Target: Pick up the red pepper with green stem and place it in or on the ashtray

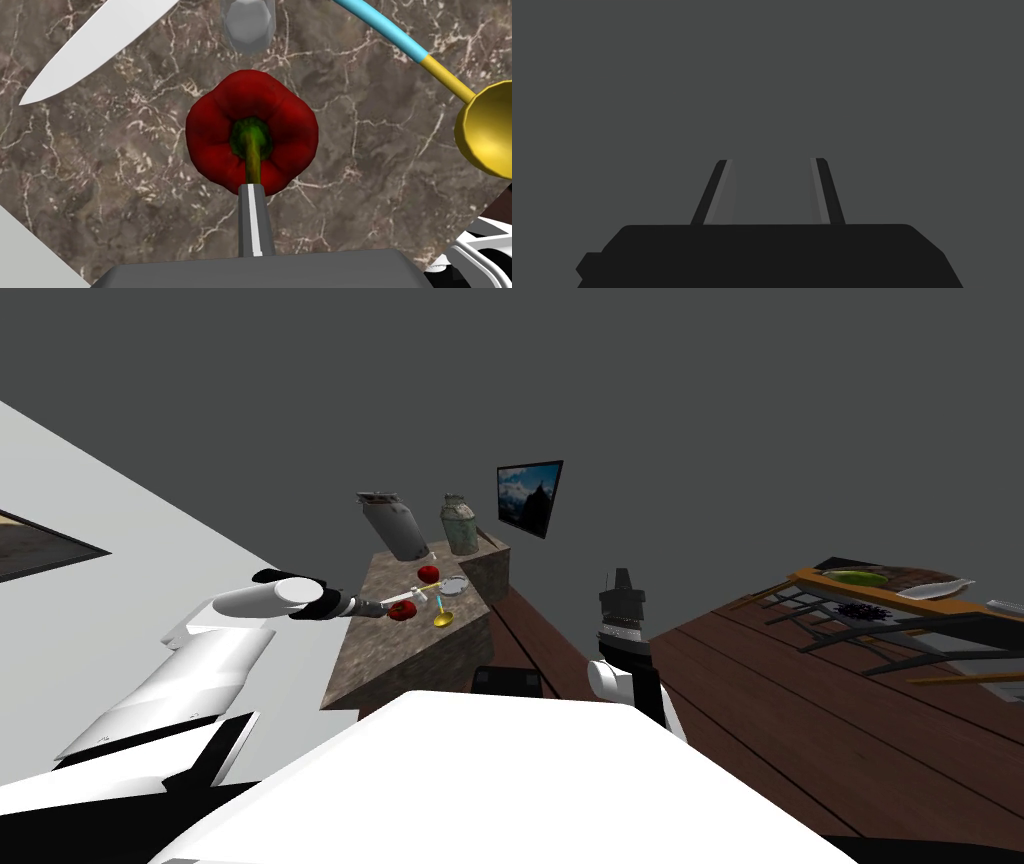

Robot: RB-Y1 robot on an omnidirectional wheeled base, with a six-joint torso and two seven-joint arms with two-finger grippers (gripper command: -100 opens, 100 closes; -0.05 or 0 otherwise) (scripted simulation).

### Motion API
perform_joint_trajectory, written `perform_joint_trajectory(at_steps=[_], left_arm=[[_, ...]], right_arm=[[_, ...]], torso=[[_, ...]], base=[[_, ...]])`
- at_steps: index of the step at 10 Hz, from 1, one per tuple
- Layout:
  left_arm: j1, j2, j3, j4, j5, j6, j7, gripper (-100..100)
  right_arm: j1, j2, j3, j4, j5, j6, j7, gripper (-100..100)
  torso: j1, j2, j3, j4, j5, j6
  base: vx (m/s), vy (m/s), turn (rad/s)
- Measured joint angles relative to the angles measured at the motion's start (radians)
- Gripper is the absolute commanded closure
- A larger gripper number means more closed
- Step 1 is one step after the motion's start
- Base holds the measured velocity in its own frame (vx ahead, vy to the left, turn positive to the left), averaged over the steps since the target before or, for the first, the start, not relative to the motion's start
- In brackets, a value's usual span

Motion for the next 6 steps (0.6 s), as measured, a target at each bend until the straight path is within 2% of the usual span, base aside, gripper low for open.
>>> perform_joint_trajectory(at_steps=[1,3,6], left_arm=[[0.000,0.000,0.000,0.000,0.000,0.000,0.000,100],[0.000,0.000,0.000,0.000,0.000,0.000,0.000,-100],[0.008,0.017,-0.003,-0.003,-0.016,-0.007,-0.051,-100]], right_arm=[[0.000,0.000,0.000,0.000,0.000,0.000,0.000,0],[0.000,0.000,0.000,0.000,0.000,0.000,0.000,0],[0.000,0.000,0.000,0.000,0.000,0.000,0.000,0]], torso=[[0.000,0.000,0.000,0.000,0.000,0.000],[0.000,0.000,0.000,0.000,0.000,0.000],[-0.007,0.005,0.003,0.001,-0.002,0.000]], base=[[0.000,0.000,0.000],[-0.027,-0.027,0.037],[-0.068,-0.107,0.078]])
